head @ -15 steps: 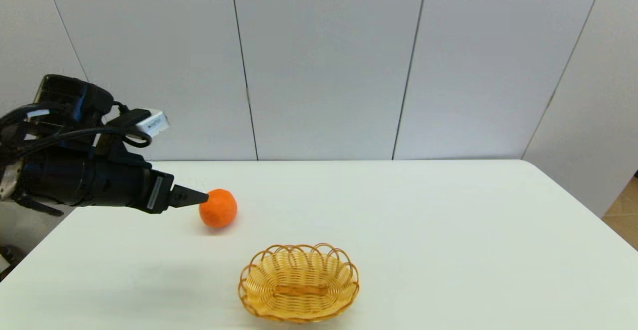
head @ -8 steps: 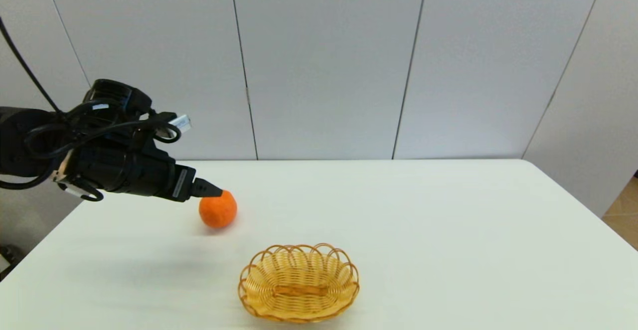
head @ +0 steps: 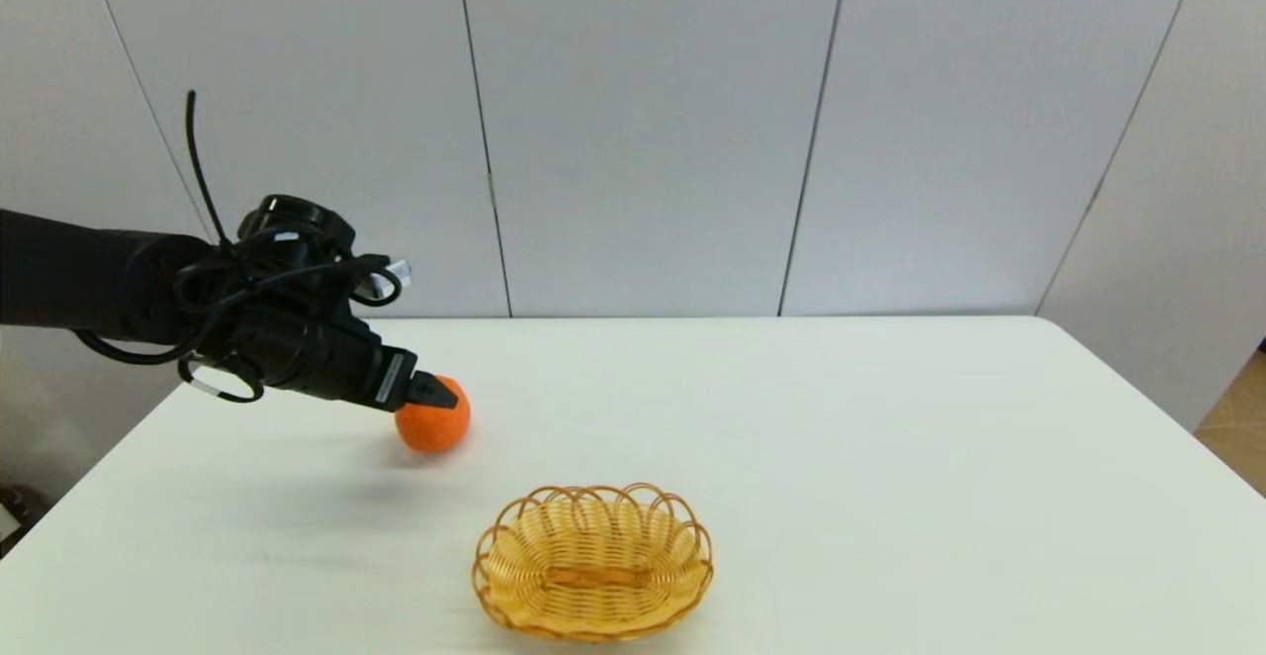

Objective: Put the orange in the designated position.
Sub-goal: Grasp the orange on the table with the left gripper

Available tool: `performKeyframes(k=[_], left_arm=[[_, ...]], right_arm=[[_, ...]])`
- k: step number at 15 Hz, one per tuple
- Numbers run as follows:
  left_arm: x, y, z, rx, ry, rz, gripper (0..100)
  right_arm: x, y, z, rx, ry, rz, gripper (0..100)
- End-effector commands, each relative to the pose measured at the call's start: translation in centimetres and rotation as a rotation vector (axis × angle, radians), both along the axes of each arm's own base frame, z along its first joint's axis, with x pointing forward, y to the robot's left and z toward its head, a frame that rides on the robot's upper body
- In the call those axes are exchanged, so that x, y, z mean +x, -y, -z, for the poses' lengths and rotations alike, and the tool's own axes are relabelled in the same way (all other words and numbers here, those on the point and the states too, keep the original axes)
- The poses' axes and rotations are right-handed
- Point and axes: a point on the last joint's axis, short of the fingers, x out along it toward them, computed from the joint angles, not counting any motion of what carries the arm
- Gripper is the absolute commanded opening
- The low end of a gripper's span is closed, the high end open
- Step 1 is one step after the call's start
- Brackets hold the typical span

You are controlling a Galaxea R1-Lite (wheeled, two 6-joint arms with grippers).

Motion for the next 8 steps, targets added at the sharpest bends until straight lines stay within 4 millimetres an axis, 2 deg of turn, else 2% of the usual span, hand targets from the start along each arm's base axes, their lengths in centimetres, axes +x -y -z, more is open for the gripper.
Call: performKeyframes(k=[1,8], left_arm=[[1.4,0.2,1.6,0.004,-0.038,-0.001,100],[3.4,0.6,3.4,0.005,-0.068,-0.001,100]], right_arm=[[0.0,0.0,0.0,0.000,0.001,0.001,100],[0.0,0.0,0.0,0.000,0.001,0.001,100]])
